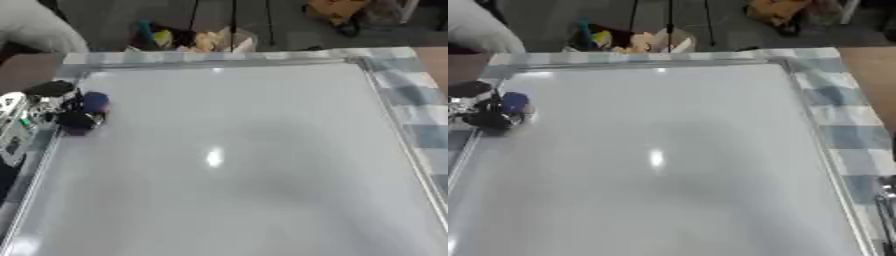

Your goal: Wipe the whiteboard clean with a brush.

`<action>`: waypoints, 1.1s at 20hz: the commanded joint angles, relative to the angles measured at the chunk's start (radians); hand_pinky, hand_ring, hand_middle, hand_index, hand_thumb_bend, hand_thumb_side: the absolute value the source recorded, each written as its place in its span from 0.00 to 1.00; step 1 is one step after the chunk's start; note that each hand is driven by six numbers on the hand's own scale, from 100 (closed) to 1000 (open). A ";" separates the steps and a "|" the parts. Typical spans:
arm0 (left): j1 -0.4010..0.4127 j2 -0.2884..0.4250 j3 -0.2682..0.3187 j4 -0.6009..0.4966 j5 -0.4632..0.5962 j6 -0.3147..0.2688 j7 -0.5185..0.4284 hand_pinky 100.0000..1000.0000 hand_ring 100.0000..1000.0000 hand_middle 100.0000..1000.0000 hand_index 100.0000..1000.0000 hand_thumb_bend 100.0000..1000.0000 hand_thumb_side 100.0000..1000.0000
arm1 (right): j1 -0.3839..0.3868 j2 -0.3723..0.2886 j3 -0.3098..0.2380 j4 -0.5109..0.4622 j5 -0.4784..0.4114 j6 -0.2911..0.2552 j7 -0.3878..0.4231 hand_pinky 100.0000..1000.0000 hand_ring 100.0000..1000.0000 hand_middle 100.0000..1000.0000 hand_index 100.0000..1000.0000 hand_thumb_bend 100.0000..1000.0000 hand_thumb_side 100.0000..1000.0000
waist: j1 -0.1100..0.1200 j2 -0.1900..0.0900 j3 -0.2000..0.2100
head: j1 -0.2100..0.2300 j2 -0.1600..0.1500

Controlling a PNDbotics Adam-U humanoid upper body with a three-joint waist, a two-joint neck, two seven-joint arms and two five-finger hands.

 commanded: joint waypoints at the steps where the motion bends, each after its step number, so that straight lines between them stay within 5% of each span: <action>1: -0.014 0.003 -0.012 -0.015 -0.006 -0.008 -0.011 0.21 0.36 0.36 0.58 0.00 0.57 | -0.006 -0.011 -0.005 -0.015 -0.003 0.002 -0.003 0.75 0.84 0.65 0.78 0.00 0.87 | -0.002 -0.023 -0.001 | 0.003 0.006; 22: -0.024 -0.034 -0.056 -0.033 -0.027 -0.067 -0.042 0.23 0.36 0.36 0.59 0.00 0.61 | -0.006 -0.006 -0.006 -0.015 -0.004 0.005 -0.007 0.75 0.84 0.65 0.77 0.00 0.87 | 0.000 -0.022 -0.003 | 0.008 0.003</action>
